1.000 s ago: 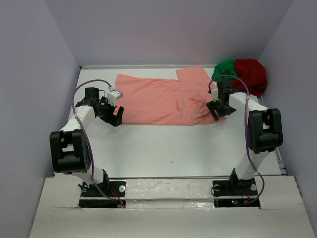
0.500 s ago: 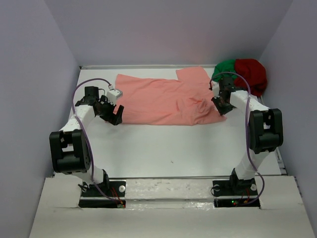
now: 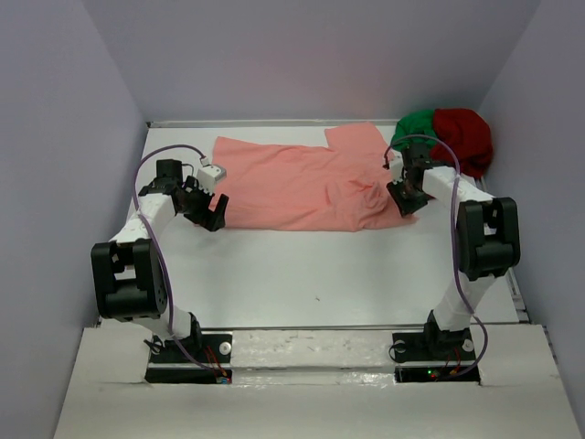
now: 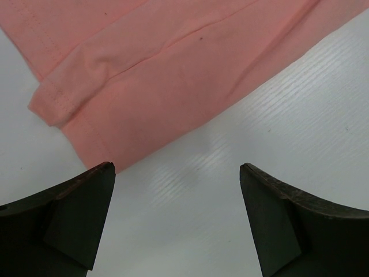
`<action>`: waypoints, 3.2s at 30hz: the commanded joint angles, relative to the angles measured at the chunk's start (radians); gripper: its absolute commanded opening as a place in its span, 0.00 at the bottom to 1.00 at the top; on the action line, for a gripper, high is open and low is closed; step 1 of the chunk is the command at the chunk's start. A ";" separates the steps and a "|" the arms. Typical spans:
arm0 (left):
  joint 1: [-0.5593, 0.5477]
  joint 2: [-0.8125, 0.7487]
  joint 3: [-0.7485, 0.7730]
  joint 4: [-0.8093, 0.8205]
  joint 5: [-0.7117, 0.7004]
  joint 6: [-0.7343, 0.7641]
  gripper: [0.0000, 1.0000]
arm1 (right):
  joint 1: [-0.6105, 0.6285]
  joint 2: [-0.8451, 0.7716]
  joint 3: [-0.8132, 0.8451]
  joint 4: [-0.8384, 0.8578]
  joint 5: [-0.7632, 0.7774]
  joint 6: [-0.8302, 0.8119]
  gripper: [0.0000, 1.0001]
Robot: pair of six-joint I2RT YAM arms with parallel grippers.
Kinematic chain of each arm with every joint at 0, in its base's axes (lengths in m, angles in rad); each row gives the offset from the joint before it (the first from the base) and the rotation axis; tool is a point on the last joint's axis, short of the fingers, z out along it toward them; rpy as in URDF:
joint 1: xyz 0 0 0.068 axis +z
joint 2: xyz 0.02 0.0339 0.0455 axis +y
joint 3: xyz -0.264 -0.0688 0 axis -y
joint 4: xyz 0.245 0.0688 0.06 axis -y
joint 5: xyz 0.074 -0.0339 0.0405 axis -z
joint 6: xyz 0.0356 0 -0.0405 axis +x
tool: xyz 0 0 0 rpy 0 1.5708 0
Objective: Fold and stack the t-shirts
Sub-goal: Fold the flattened tshirt in 1/3 of the way
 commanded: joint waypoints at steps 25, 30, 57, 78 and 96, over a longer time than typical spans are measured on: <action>0.007 -0.039 0.042 -0.027 0.008 -0.003 0.99 | -0.005 -0.091 -0.001 -0.112 0.058 0.002 0.00; 0.006 -0.045 0.041 -0.033 0.006 0.000 0.99 | -0.005 -0.098 -0.004 -0.125 0.081 -0.007 0.00; 0.006 0.065 -0.030 0.104 -0.064 0.043 0.99 | -0.005 -0.044 0.008 -0.145 0.056 -0.010 0.00; 0.007 0.174 0.006 0.156 -0.218 0.040 0.59 | -0.005 -0.022 0.010 -0.150 0.076 -0.007 0.00; 0.006 0.228 0.033 0.145 -0.290 0.024 0.00 | -0.005 -0.012 0.024 -0.167 0.108 -0.005 0.00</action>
